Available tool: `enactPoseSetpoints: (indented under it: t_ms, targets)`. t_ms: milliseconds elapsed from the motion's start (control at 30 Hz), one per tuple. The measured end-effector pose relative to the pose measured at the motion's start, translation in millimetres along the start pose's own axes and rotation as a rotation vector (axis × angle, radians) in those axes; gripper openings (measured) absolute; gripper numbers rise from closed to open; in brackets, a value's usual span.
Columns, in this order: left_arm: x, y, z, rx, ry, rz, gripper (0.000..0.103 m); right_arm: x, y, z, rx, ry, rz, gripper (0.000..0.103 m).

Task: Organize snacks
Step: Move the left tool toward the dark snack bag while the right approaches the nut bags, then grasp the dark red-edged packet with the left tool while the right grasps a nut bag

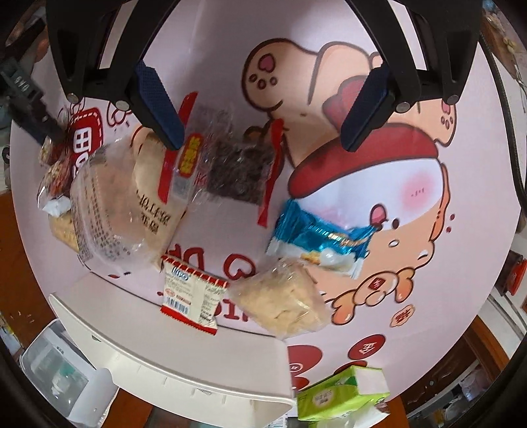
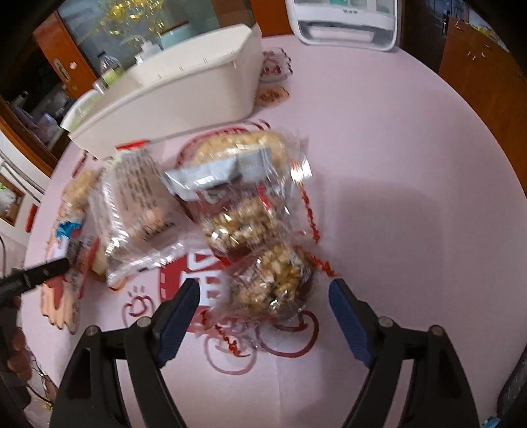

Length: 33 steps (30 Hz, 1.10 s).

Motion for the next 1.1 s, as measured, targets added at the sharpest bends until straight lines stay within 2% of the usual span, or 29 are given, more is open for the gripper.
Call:
enactPoseSetpoints:
  t_ms: [233, 367, 433, 533, 567, 600, 633, 867, 1100]
  targets:
    - [-22.3, -13.1, -13.7, -0.046, 0.033, -0.040, 0.095, -5.3, -2.1, 3.0, 0.010, 0.000, 0.028, 0.081]
    - [-32.9, -12.5, -16.5, -0.038, 0.044, -0.043, 0.095, -6.0, -3.2, 2.6, 0.030, -0.011, 0.068, 0.070]
    - [-32.4, -12.0, -16.7, -0.046, 0.042, -0.051, 0.094, -4.9, -5.6, 2.4, 0.025, -0.016, 0.071, 0.068]
    - [-31.5, -14.6, -17.3, -0.063, 0.042, 0.005, 0.073, -3.9, -7.7, 2.4, 0.020, -0.020, 0.071, 0.066]
    - [-29.9, -15.6, -17.5, -0.063, 0.041, 0.033, 0.056, -3.7, -7.9, 2.4, 0.019, -0.021, 0.070, 0.065]
    - [-28.9, -14.8, -17.5, -0.063, 0.043, 0.053, 0.048, -3.3, -8.1, 2.7, 0.014, -0.022, 0.069, 0.064]
    - [-27.7, -15.5, -16.5, -0.066, 0.043, 0.039, 0.047, -3.0, -7.6, 2.8, 0.014, -0.024, 0.065, 0.054]
    - [-13.7, -20.9, -13.1, -0.097, 0.007, 0.026, 0.041, 1.2, -5.1, 4.2, 0.023, -0.024, 0.067, 0.053]
    - [25.8, -12.0, -8.9, -0.088, -0.057, 0.039, 0.040, 23.5, 3.0, 4.1, 0.040, -0.062, 0.052, 0.053]
Point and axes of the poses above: each gripper's, at about its wrist camera, not at the fingertips, and x roughly against the way its jaws point, y to its left, z to its underside, the point moved 8 cm from there along -x, roughly the way its jaws point, and after that the axes turned 4 degrees about -x, right-handed, at the moved point
